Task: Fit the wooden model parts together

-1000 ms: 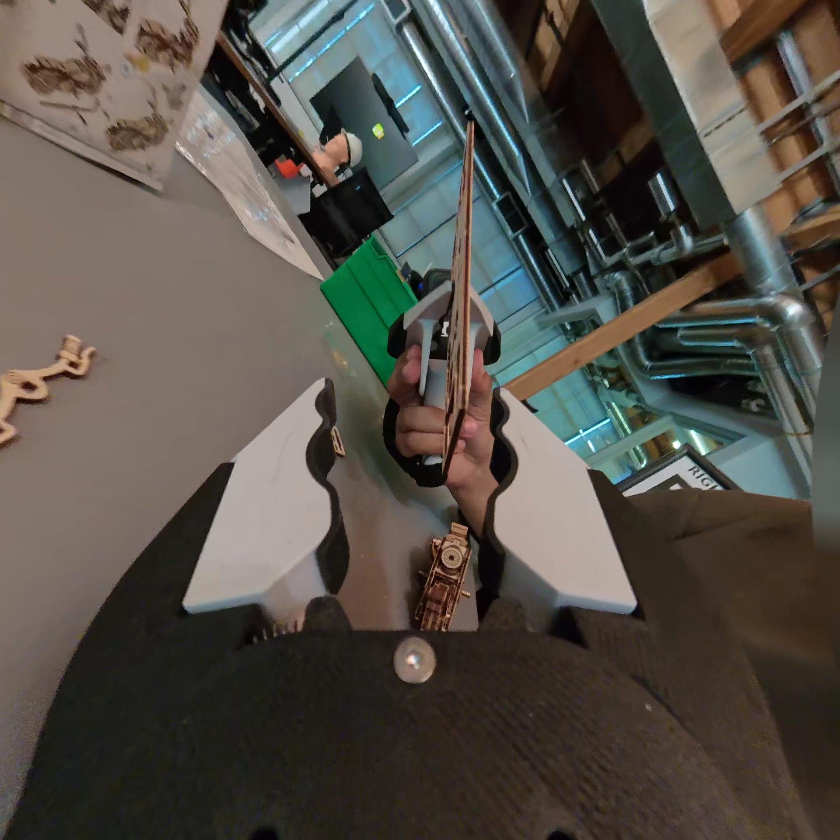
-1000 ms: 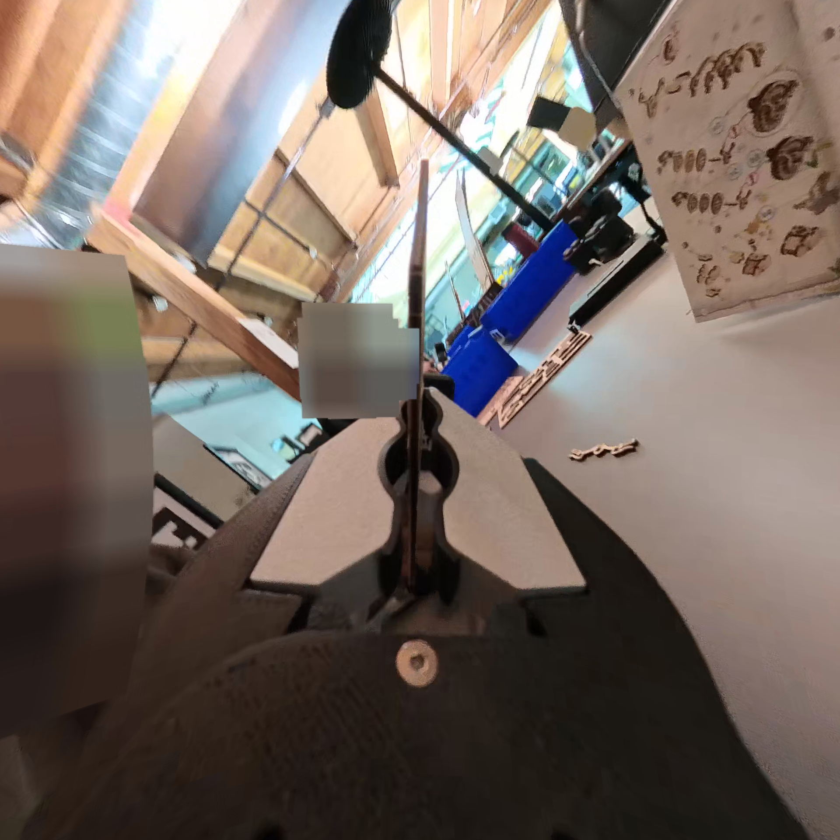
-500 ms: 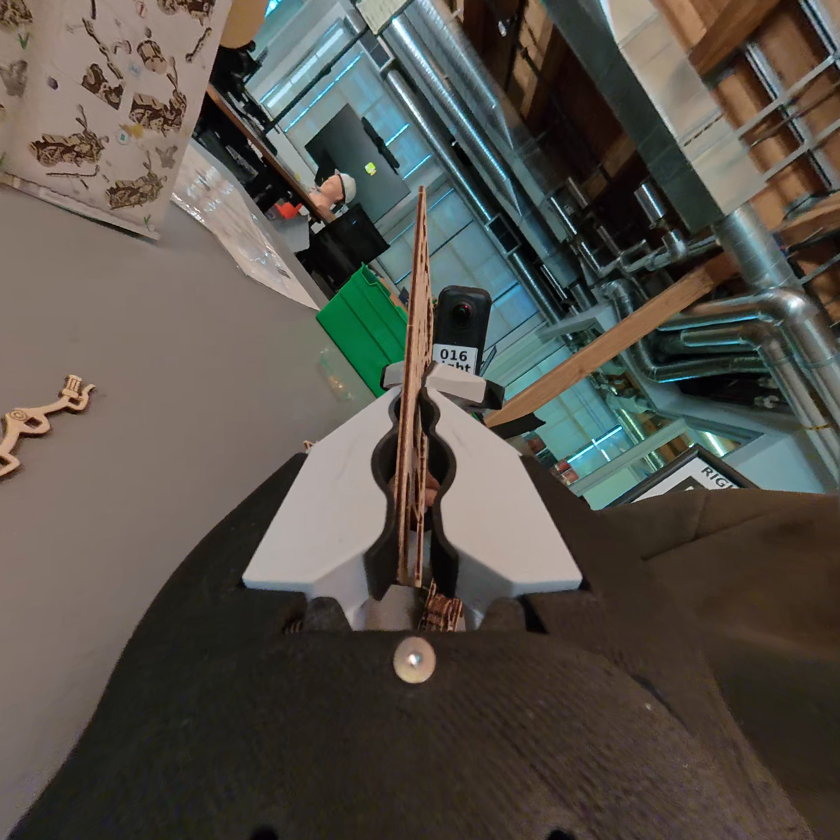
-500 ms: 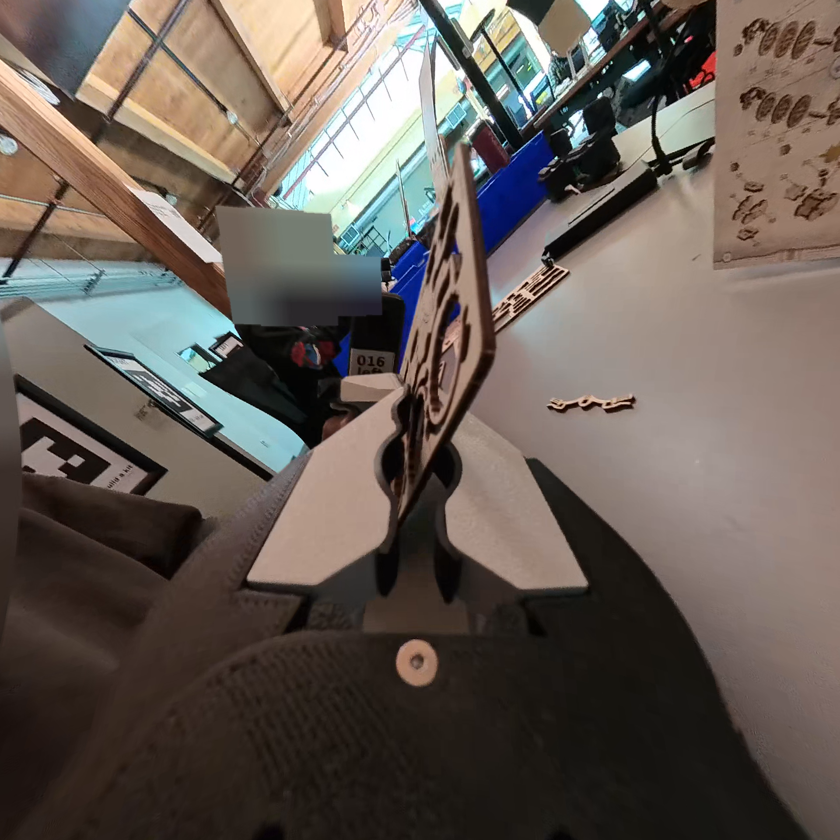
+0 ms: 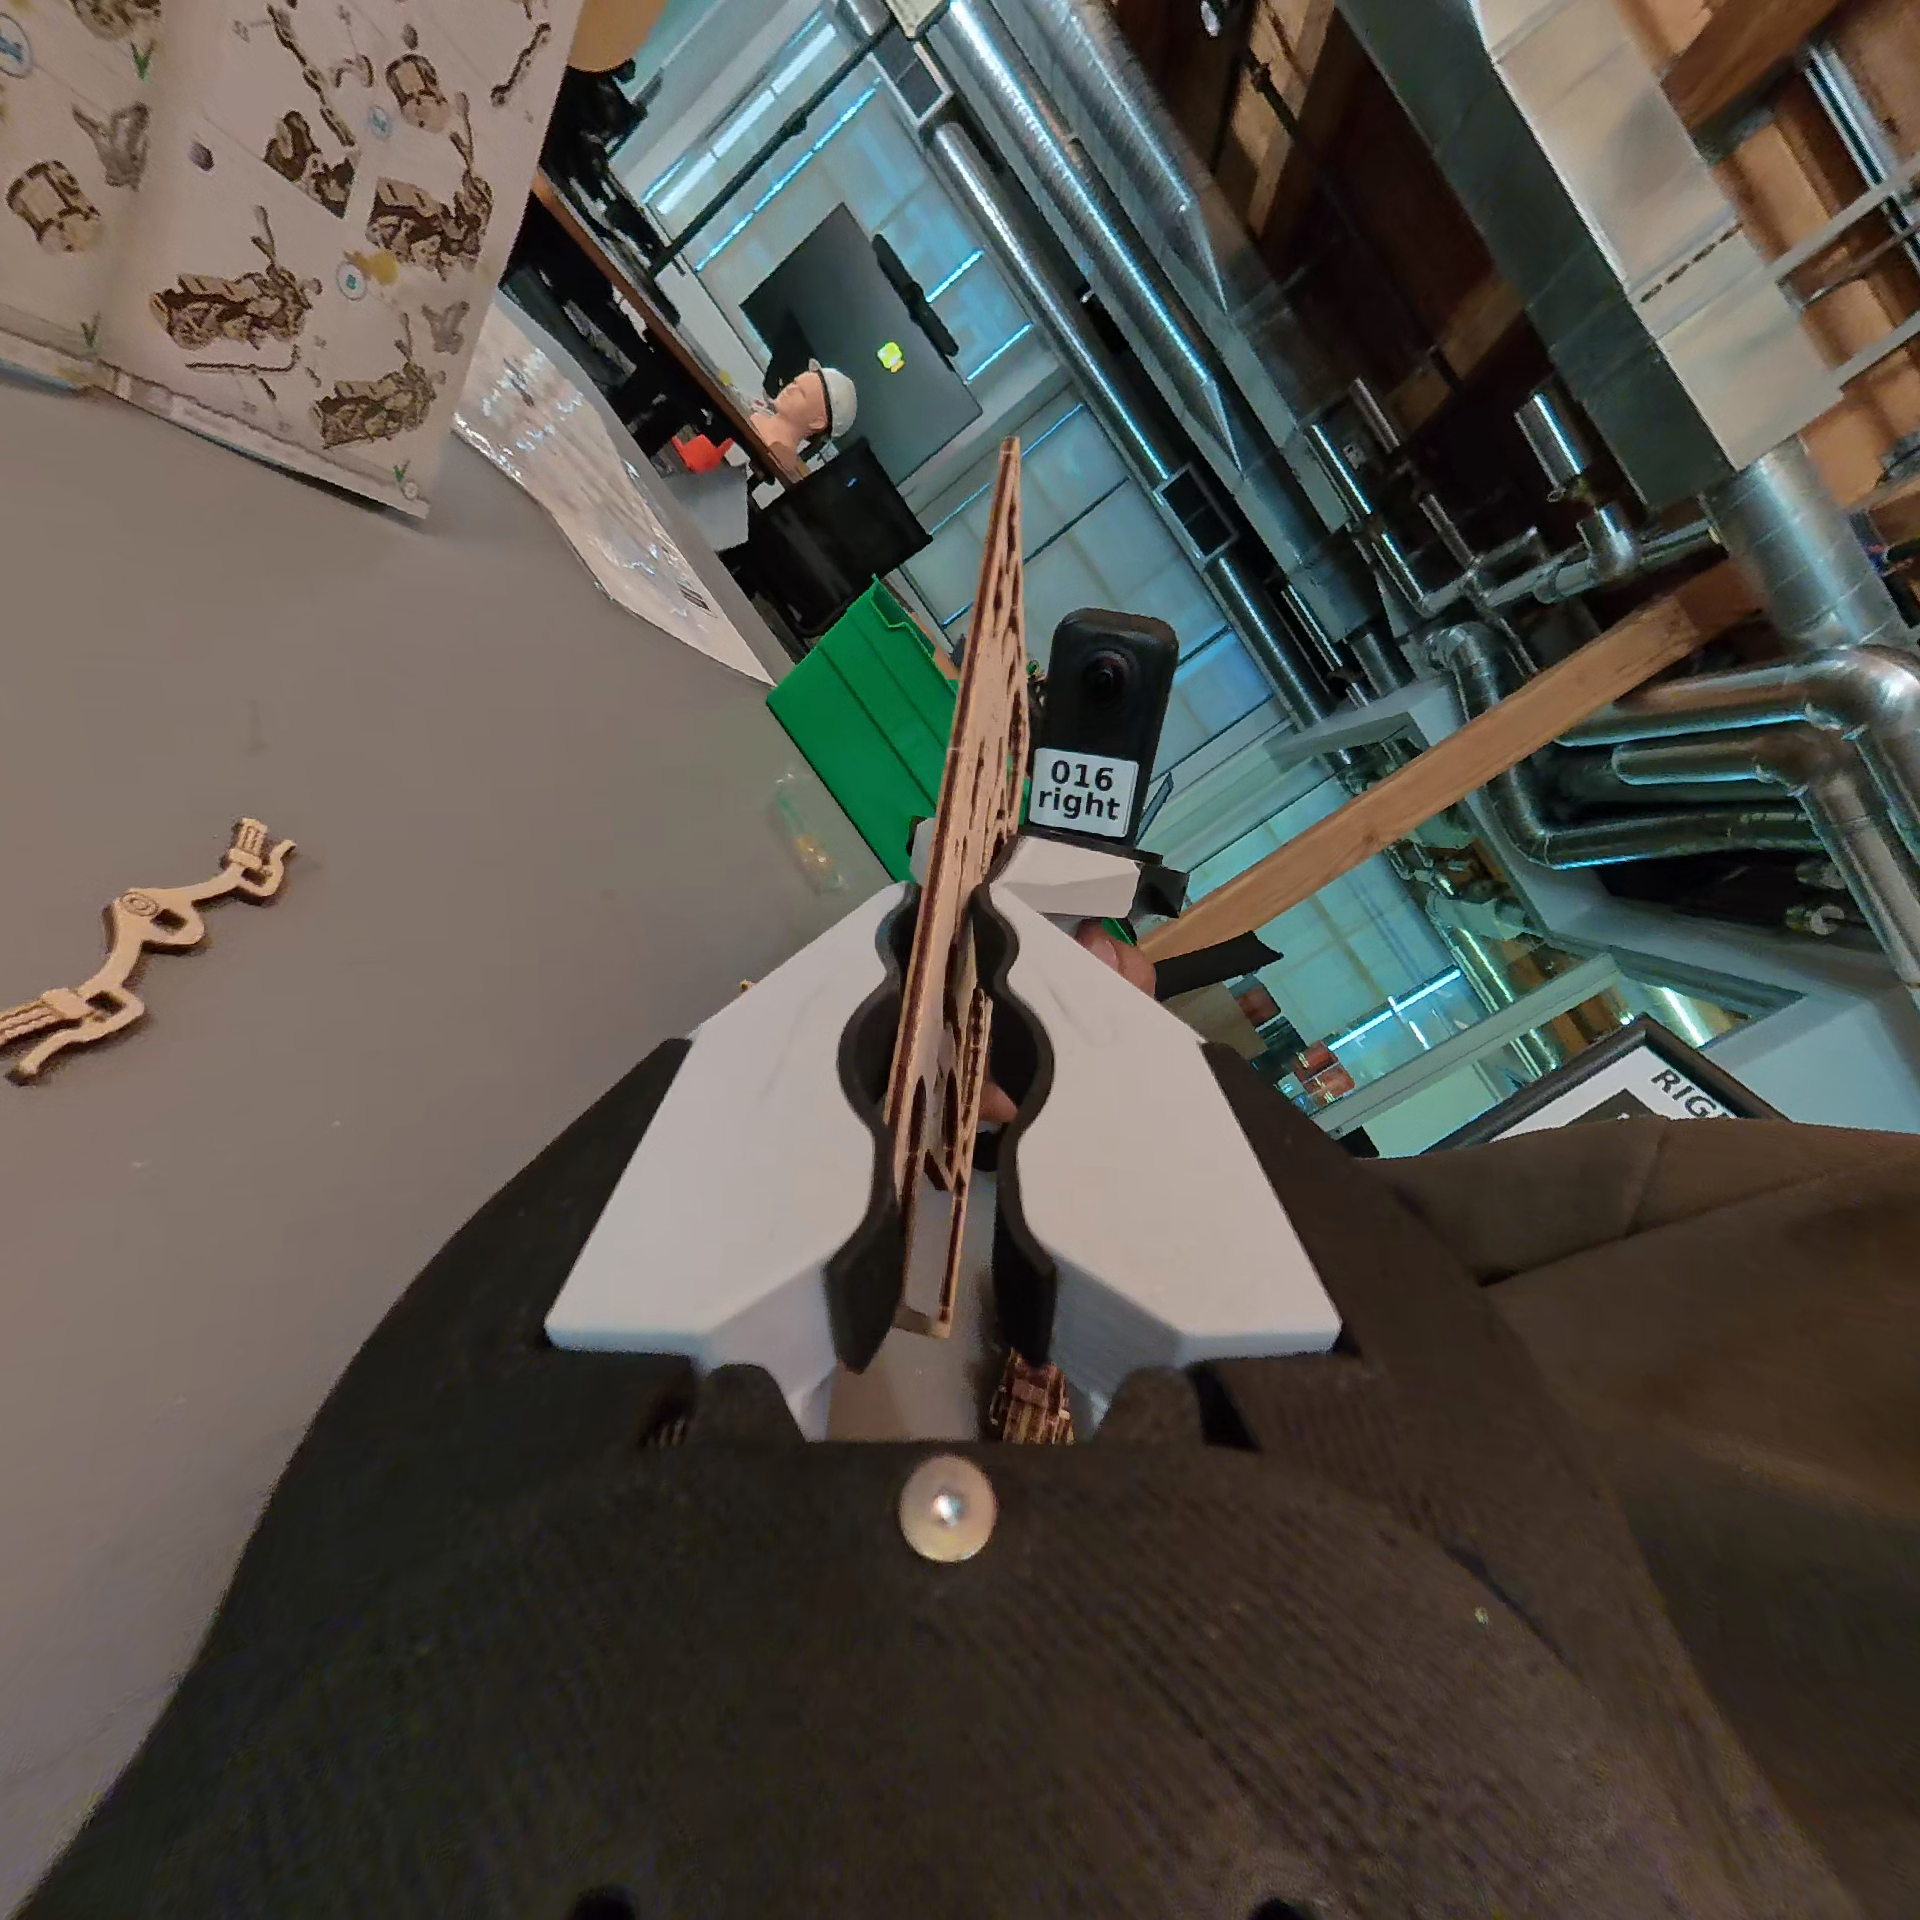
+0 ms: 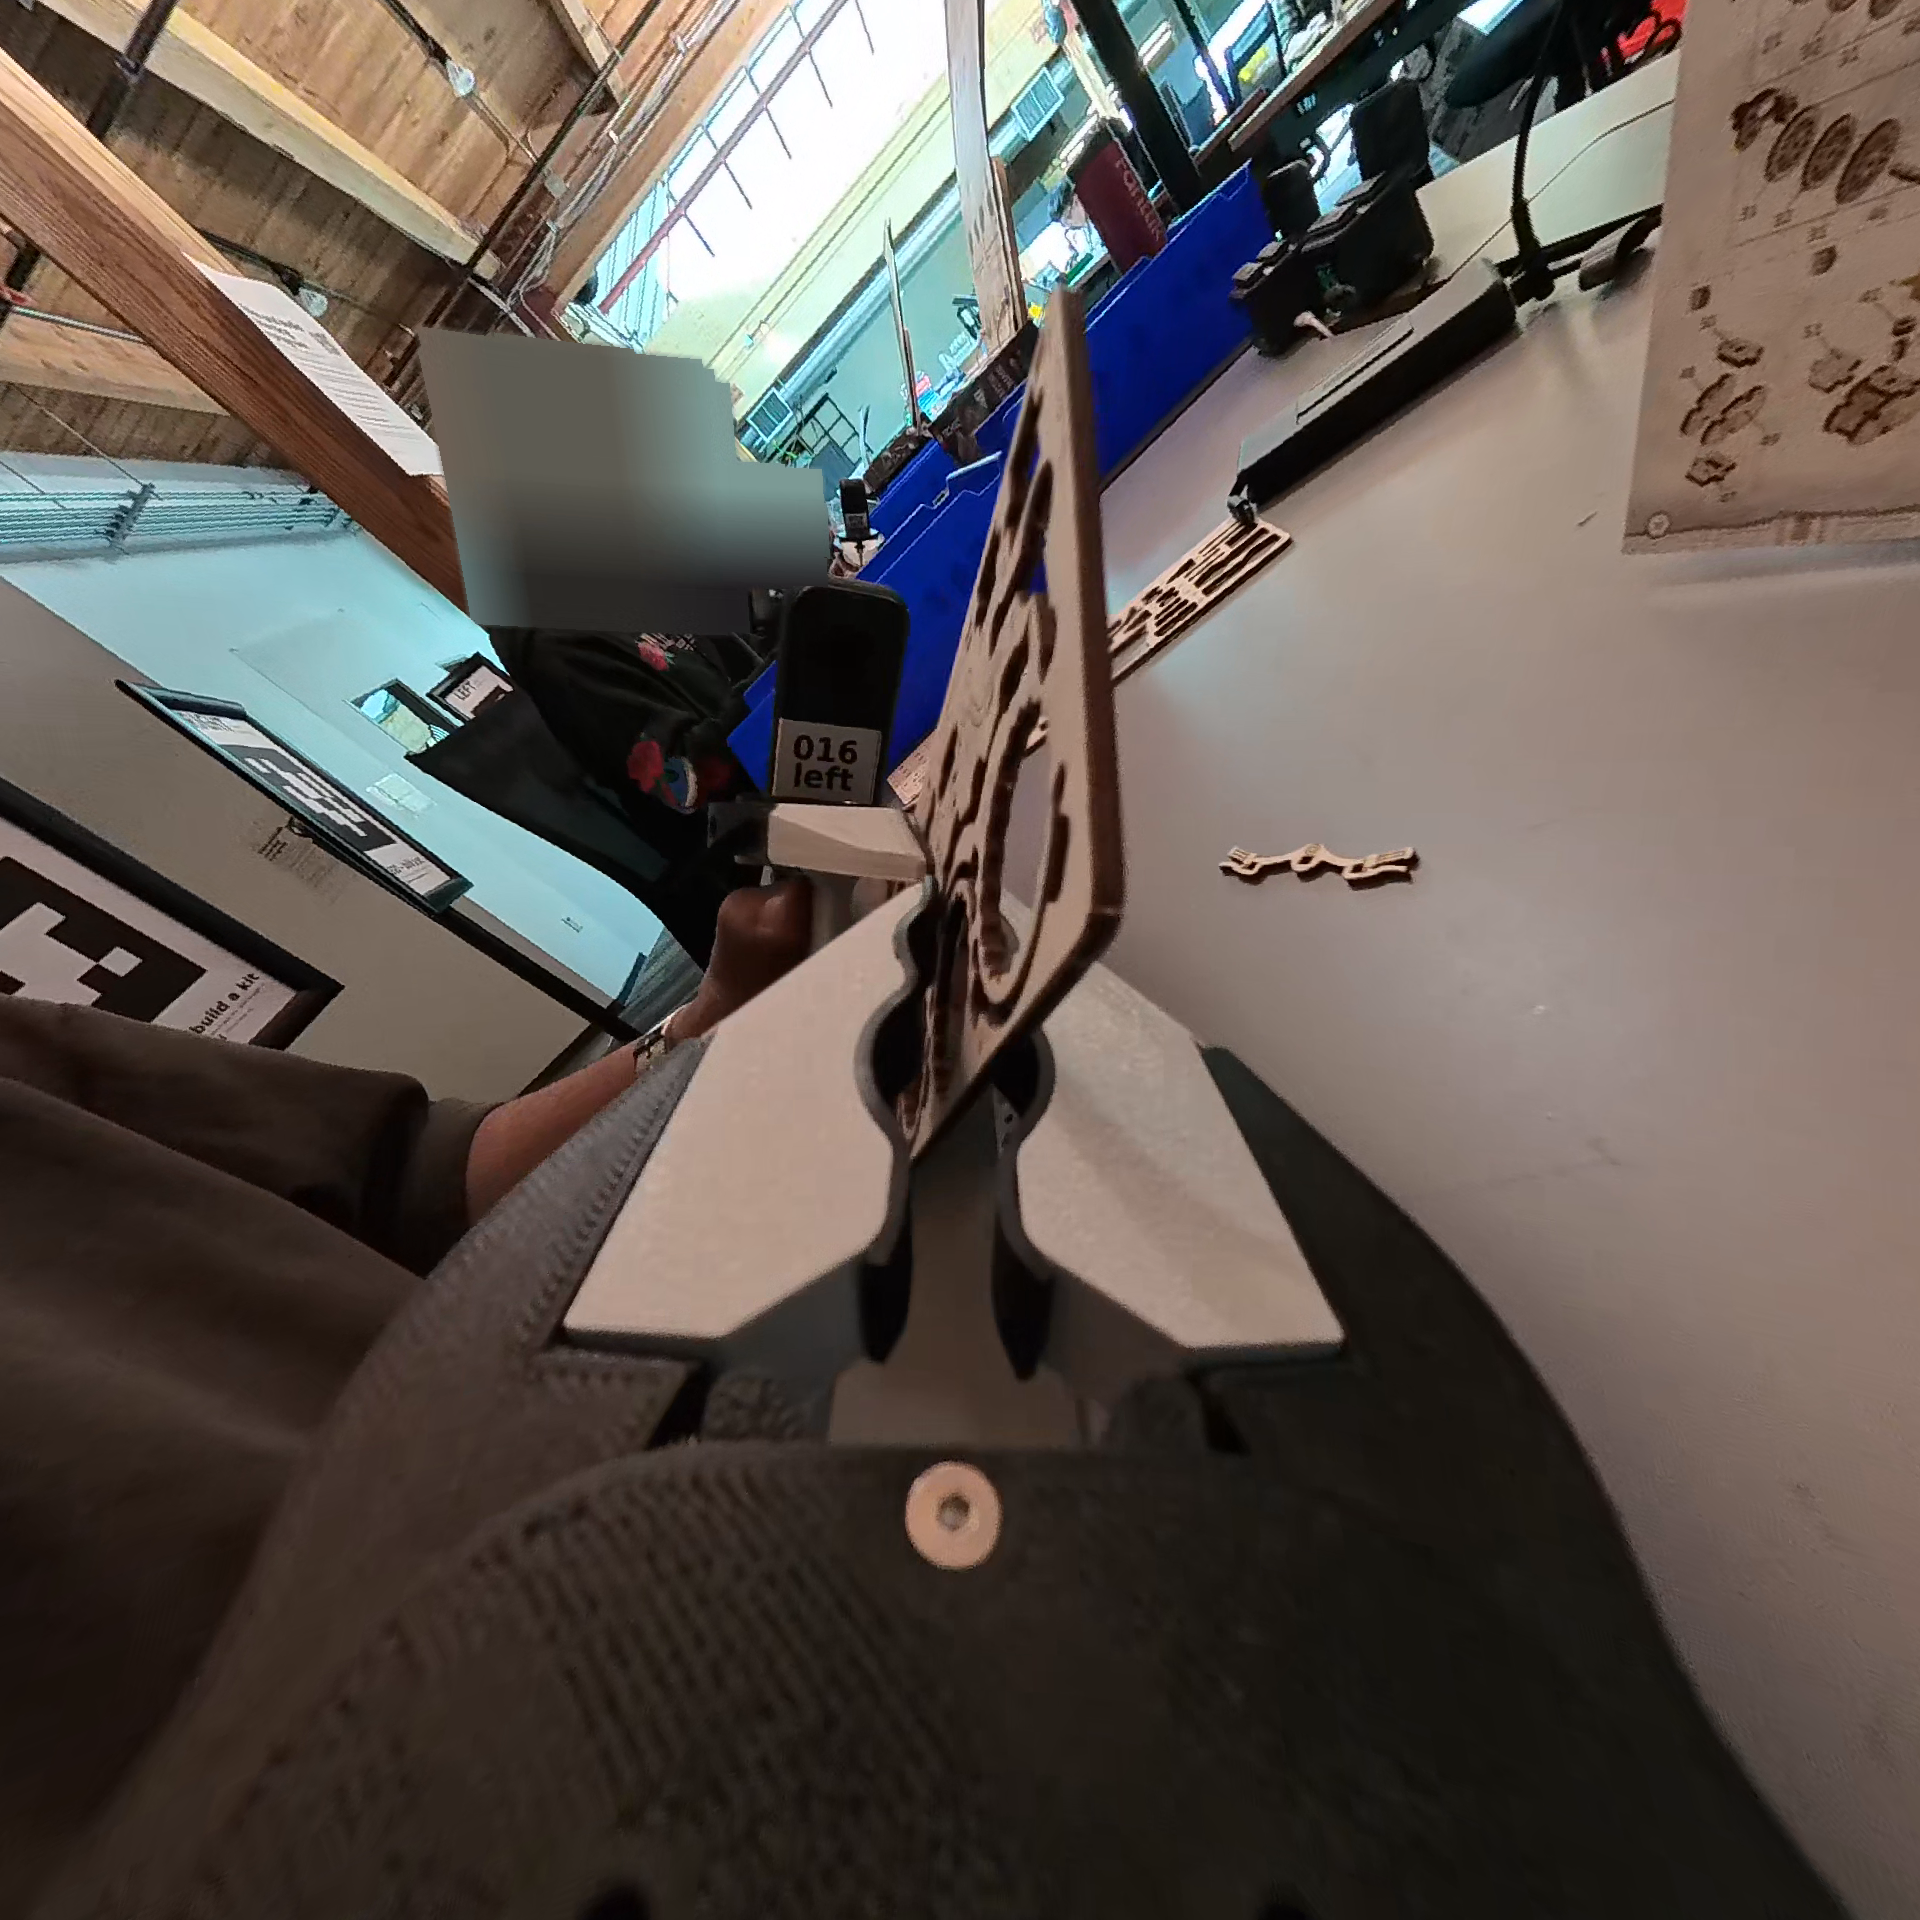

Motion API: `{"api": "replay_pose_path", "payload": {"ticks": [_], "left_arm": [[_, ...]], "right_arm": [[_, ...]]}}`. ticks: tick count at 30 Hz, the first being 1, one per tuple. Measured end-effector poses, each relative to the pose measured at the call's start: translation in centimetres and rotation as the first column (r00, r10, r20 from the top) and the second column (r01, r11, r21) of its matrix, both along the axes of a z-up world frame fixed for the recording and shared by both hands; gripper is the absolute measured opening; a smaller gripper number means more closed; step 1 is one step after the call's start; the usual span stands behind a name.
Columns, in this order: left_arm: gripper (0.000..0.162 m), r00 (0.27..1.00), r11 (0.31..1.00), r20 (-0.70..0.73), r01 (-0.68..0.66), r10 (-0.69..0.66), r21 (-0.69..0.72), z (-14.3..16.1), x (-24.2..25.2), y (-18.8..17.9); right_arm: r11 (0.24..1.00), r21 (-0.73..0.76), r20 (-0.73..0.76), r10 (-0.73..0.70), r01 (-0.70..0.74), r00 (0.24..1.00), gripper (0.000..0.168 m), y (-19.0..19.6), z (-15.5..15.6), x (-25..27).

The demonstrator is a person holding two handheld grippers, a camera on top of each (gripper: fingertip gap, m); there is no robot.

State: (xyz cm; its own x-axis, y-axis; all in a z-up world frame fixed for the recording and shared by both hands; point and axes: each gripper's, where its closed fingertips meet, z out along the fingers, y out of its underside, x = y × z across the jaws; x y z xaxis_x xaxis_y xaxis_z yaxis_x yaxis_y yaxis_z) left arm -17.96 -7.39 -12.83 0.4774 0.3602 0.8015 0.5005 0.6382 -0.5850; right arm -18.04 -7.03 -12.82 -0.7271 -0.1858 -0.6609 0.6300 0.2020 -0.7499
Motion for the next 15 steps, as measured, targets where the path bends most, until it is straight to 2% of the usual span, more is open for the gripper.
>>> {"api": "replay_pose_path", "payload": {"ticks": [5,8,13,15], "left_arm": [[0.006,1.0,1.0,0.006,0.006,-0.006,0.008,-0.1,0.0,0.0],[0.0,1.0,0.999,-0.013,0.027,-0.026,0.019,0.2,0.3,0.2],[0.0,0.999,0.998,-0.024,0.025,-0.026,-0.056,0.0,0.4,0.4],[0.0,0.999,0.998,-0.021,0.029,-0.031,-0.059,-0.1,0.4,0.4]], "right_arm": [[1.0,0.006,-0.017,0.002,-0.002,1.0,0.003,0.1,0.0,0.0],[1.0,0.001,0.002,0.011,-0.011,1.0,0.006,0.1,-0.1,0.0],[0.998,0.052,0.014,0.042,-0.042,0.999,0.015,0.1,-1.0,0.2],[0.997,0.06,0.008,0.046,-0.046,0.999,0.014,0.1,-1.1,0.2]]}}
